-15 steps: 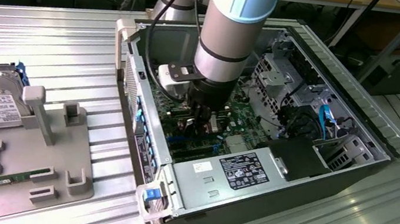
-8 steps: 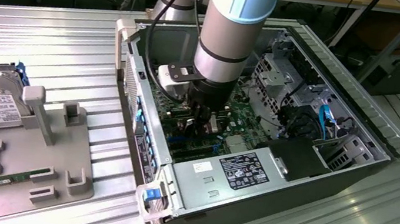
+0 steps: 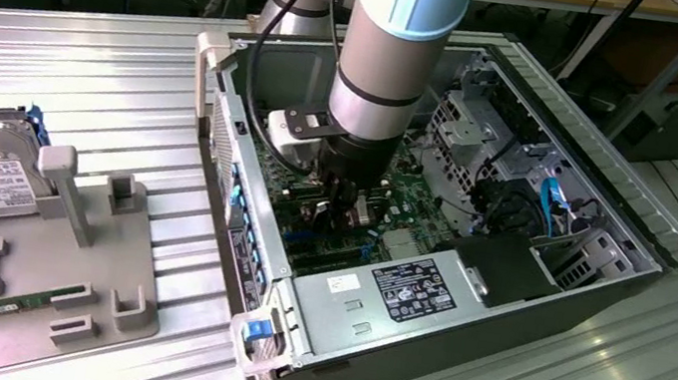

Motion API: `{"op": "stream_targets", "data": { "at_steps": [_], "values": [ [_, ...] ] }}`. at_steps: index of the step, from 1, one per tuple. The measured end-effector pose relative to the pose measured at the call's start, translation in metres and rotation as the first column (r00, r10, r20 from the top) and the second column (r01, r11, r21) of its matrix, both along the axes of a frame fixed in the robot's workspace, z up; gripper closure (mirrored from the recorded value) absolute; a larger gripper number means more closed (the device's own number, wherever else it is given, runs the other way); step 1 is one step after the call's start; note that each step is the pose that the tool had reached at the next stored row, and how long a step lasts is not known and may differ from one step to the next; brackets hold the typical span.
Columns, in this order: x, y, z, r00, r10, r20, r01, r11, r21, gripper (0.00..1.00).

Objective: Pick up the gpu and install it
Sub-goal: 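Insert the gpu into the slot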

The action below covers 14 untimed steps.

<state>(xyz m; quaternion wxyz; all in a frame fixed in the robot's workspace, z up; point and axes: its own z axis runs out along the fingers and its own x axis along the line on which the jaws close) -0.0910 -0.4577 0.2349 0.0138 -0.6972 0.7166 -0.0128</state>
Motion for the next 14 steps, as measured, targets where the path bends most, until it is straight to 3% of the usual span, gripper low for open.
{"op": "stream_targets", "data": {
  "at_steps": [14],
  "values": [
    [-0.0002,0.0018,0.0033,1.0,0.007,0.0022,-0.007,1.0,-0.0019,0.72]
  ]
}}
